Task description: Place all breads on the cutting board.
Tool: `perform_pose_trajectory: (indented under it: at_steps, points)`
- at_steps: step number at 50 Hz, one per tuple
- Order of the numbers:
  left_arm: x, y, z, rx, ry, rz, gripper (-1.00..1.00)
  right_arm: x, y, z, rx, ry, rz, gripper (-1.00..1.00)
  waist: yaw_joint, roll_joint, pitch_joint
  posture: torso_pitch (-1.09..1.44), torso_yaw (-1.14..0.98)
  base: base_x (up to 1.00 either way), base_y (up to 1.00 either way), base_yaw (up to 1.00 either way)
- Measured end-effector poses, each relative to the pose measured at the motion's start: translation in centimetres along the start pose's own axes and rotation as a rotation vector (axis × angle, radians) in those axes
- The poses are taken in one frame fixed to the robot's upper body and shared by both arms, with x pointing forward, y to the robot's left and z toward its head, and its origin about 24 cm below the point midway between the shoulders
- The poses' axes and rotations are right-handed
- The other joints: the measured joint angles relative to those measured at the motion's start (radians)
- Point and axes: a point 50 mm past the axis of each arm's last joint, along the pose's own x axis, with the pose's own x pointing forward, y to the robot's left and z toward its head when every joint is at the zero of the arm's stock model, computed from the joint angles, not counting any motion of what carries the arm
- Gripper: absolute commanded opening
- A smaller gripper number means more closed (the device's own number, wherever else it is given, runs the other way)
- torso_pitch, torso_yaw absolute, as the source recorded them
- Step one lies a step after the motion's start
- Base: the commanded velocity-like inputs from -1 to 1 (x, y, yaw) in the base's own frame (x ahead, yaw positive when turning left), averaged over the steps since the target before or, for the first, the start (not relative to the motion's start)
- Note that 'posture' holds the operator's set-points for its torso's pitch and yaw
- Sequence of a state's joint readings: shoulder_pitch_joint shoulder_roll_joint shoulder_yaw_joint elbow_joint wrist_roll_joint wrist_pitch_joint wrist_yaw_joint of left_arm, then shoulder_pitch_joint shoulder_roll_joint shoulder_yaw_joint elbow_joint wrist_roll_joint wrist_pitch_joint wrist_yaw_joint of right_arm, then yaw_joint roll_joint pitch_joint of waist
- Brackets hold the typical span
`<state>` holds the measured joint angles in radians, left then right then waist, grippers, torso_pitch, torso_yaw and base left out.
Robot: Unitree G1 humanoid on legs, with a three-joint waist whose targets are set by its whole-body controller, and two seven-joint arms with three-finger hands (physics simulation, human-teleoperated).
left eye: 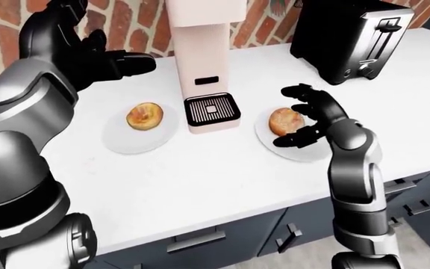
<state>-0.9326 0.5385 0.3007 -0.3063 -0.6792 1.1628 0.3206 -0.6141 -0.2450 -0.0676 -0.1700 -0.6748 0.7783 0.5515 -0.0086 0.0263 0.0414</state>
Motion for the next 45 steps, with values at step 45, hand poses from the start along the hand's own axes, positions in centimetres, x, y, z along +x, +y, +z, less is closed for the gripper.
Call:
perform_pose_trajectory:
  at_steps: [45]
  points:
    - [-0.10, 0.16, -0.31, -0.004, 0.004, 0.008, 1.00, 0.22, 0.09, 0.20, -0.143, -0.042, -0.053, -0.04, 0.003, -0.003, -0.007, 0.00, 0.00, 0.00, 0.00, 0.00]
